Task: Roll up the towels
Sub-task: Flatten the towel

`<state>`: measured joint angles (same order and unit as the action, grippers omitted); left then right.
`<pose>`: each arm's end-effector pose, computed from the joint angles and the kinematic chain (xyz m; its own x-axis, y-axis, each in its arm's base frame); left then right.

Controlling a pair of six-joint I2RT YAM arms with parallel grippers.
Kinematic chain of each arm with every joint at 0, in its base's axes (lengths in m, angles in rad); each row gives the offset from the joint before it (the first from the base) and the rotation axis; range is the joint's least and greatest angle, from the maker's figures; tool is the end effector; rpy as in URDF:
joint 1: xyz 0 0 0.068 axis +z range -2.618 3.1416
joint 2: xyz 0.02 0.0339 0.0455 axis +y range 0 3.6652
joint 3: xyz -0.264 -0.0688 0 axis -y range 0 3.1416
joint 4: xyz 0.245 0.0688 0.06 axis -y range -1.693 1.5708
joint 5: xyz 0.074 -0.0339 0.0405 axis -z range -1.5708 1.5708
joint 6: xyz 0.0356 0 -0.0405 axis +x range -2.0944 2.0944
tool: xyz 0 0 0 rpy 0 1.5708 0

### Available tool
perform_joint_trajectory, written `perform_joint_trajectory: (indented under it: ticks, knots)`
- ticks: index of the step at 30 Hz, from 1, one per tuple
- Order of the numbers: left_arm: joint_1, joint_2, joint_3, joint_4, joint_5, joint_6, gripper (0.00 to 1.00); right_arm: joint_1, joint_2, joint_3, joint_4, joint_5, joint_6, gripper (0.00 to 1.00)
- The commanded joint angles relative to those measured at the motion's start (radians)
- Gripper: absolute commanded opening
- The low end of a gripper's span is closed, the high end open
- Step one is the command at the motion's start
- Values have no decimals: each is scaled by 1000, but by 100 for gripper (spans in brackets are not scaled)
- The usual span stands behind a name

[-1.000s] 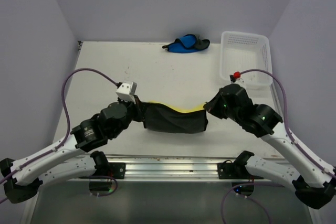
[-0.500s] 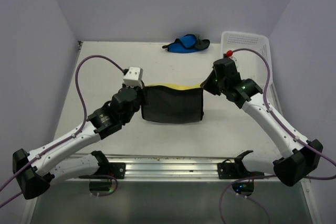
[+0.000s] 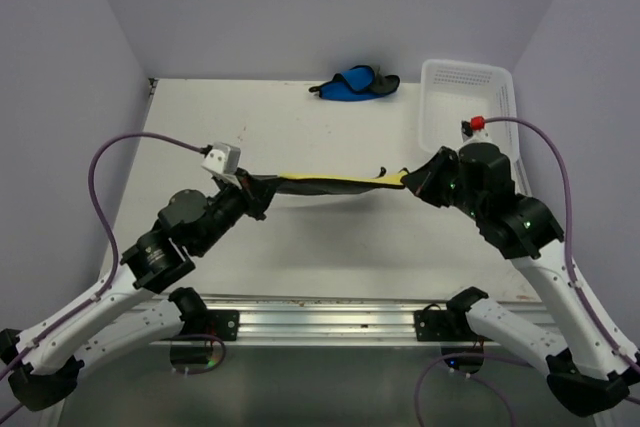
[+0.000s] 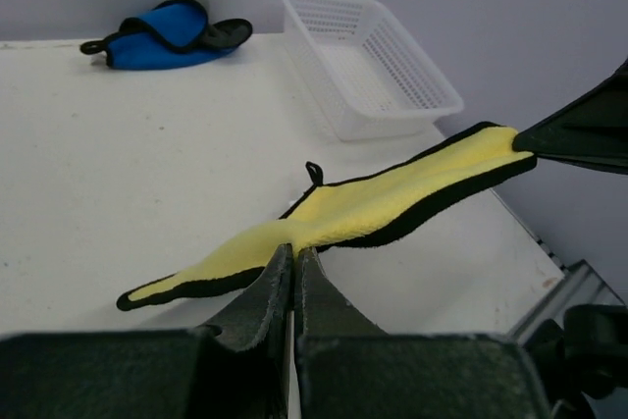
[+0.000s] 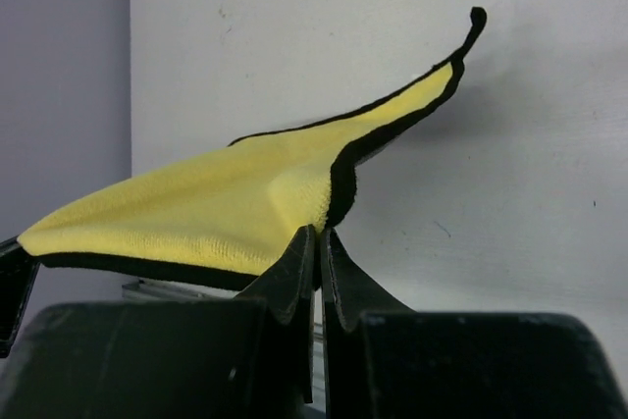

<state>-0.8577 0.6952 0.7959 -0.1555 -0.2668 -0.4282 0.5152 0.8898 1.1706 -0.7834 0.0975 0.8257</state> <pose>0.1138 -0.1173 0.3610 -0.2640 -0.3070 -0.9143 0.4922 0.7724 -0.4015 0.1483 0.0800 0.3914 -0.5901 0.5065 -0.6287 0.0259 0.7902 0.6123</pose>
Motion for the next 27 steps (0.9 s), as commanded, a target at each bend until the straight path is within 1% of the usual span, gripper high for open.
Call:
perform_joint_trajectory:
  ticks: [1,3,6,9,11,12,13,16,17,19,20,21,22,24,27]
  knots:
    - [5,-80,-40,-53,159,-73,0,0,-75,-8,-140,-64,25,0]
    - [5,-126,-38,-105,230,-96,0,2,-107,17,-189,-85,42,0]
    - [5,-174,-37,-124,355,-148,0,0,-152,59,-301,-108,76,0]
    - [5,-169,-30,-139,457,-190,0,2,-164,81,-352,-165,93,0]
    - [5,-158,-53,-106,533,-216,0,2,-169,58,-341,-194,116,0]
    - [2,-148,-81,-96,540,-248,0,0,-170,11,-294,-223,131,0]
    - [3,-146,-95,-89,534,-262,0,2,-170,-14,-272,-217,141,0]
    - [3,-163,-155,-76,396,-305,0,0,-126,-86,-188,-180,142,0]
    - [3,-168,-167,-82,292,-307,0,0,-77,-104,-163,-179,141,0]
    - [3,-154,-170,-104,177,-310,0,2,-19,-108,-104,-157,125,0]
    - [3,-126,-166,-117,76,-302,0,0,12,-91,-90,-139,115,0]
    - [3,-109,-158,-124,28,-297,0,-1,74,-78,-80,-115,106,0]
    - [3,-71,-141,-118,-57,-285,0,0,105,-48,-65,-64,84,0]
    - [3,-24,-123,-92,-121,-264,0,-1,164,-17,-51,-3,69,0]
    - [8,97,-74,-7,-209,-163,0,-15,262,29,21,41,43,0]
